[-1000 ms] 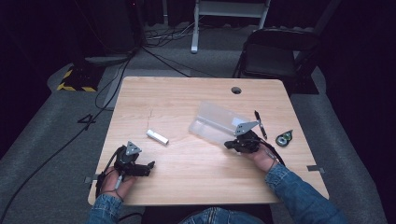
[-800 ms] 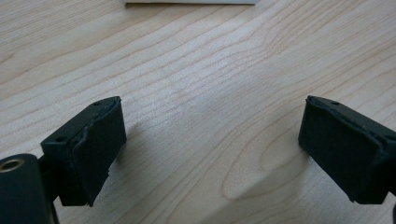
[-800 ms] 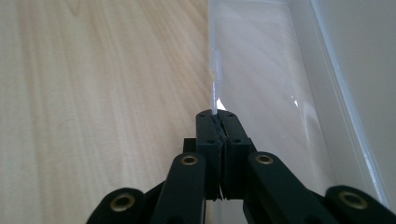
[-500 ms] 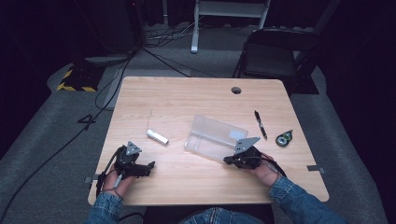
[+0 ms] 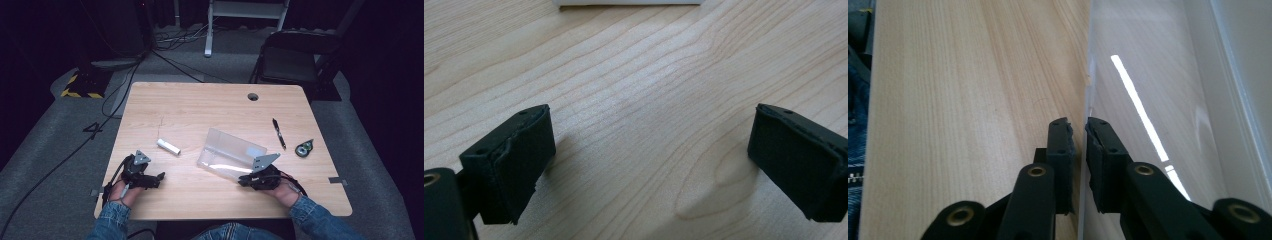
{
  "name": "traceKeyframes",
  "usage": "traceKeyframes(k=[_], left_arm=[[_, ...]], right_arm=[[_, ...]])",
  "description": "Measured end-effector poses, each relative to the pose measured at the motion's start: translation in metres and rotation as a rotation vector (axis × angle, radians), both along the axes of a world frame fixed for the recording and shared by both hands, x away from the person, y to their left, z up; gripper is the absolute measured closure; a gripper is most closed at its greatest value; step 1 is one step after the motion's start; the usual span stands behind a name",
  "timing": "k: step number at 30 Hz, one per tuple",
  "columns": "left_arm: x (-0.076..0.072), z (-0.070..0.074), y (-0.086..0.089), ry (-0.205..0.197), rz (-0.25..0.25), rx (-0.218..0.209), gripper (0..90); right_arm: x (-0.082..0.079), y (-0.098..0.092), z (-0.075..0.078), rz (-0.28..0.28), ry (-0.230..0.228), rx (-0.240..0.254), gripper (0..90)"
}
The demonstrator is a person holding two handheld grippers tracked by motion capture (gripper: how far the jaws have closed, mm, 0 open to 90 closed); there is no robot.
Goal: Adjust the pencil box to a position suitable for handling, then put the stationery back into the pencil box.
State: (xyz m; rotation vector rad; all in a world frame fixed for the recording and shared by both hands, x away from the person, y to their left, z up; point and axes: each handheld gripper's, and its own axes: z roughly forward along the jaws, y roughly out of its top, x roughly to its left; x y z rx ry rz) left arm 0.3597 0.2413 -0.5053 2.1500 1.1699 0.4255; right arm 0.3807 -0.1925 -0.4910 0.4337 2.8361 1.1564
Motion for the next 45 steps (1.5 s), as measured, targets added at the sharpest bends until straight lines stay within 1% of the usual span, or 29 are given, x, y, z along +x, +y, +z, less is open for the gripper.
traceKeyframes(k=[1, 5, 6, 10, 12, 14, 17, 19, 24, 27, 29, 33, 37, 38, 39, 40, 41, 45], left_arm=[[0.000, 0.000, 0.000, -0.001, -0.001, 0.000, 5.3], [0.002, 0.000, 0.000, -0.004, -0.003, 0.004, 4.9], [0.001, -0.001, -0.001, -0.002, 0.006, -0.006, 4.5], [0.001, -0.001, -0.001, -0.001, 0.014, -0.005, 4.4], [0.001, -0.001, -0.001, -0.001, 0.016, -0.005, 4.4], [0.001, -0.001, -0.001, -0.001, 0.016, -0.005, 4.4], [0.001, -0.001, -0.001, -0.001, 0.016, -0.004, 4.4], [0.001, -0.001, -0.001, -0.001, 0.017, -0.005, 4.4], [0.001, -0.001, -0.001, -0.001, 0.017, -0.004, 4.4], [0.001, -0.001, -0.002, -0.001, 0.019, -0.004, 4.4], [0.001, 0.000, -0.001, -0.001, 0.018, -0.003, 4.4], [0.001, 0.000, -0.002, 0.001, 0.020, -0.002, 4.1], [0.002, -0.001, -0.002, -0.001, 0.023, -0.002, 3.7], [0.002, -0.001, -0.002, -0.001, 0.023, -0.002, 3.7], [0.002, -0.001, -0.002, -0.001, 0.023, -0.002, 3.7], [0.002, -0.001, -0.002, -0.001, 0.023, -0.002, 3.7], [0.002, -0.001, -0.002, -0.002, 0.023, -0.002, 3.7], [0.002, -0.001, -0.003, 0.000, 0.029, -0.005, 3.7]], right_arm=[[-0.001, 0.000, 0.000, 0.006, 0.004, 0.002, 78.4], [-0.002, -0.001, 0.002, 0.003, 0.013, 0.005, 75.7], [-0.002, -0.001, 0.002, 0.004, 0.016, 0.013, 74.3], [-0.003, -0.004, 0.007, -0.014, 0.029, 0.039, 70.9], [-0.004, -0.006, 0.010, -0.021, 0.025, 0.049, 70.0], [-0.004, -0.009, 0.015, -0.034, 0.020, 0.073, 68.4], [-0.004, -0.012, 0.022, -0.049, 0.007, 0.094, 65.6], [-0.005, -0.015, 0.028, -0.066, 0.009, 0.122, 65.2], [-0.007, -0.021, 0.037, -0.092, -0.013, 0.144, 63.6], [-0.006, -0.025, 0.042, -0.120, -0.016, 0.157, 62.3], [-0.006, -0.027, 0.046, -0.138, -0.025, 0.174, 61.2], [-0.005, -0.033, 0.055, -0.173, -0.051, 0.203, 60.7], [-0.001, -0.040, 0.064, -0.214, -0.074, 0.221, 60.1], [-0.001, -0.040, 0.064, -0.214, -0.074, 0.221, 60.1], [0.002, -0.046, 0.069, -0.247, -0.086, 0.235, 59.9], [0.005, -0.050, 0.072, -0.266, -0.091, 0.245, 59.7], [0.005, -0.050, 0.072, -0.266, -0.091, 0.245, 59.7], [0.017, -0.065, 0.081, -0.361, -0.114, 0.265, 59.8]])
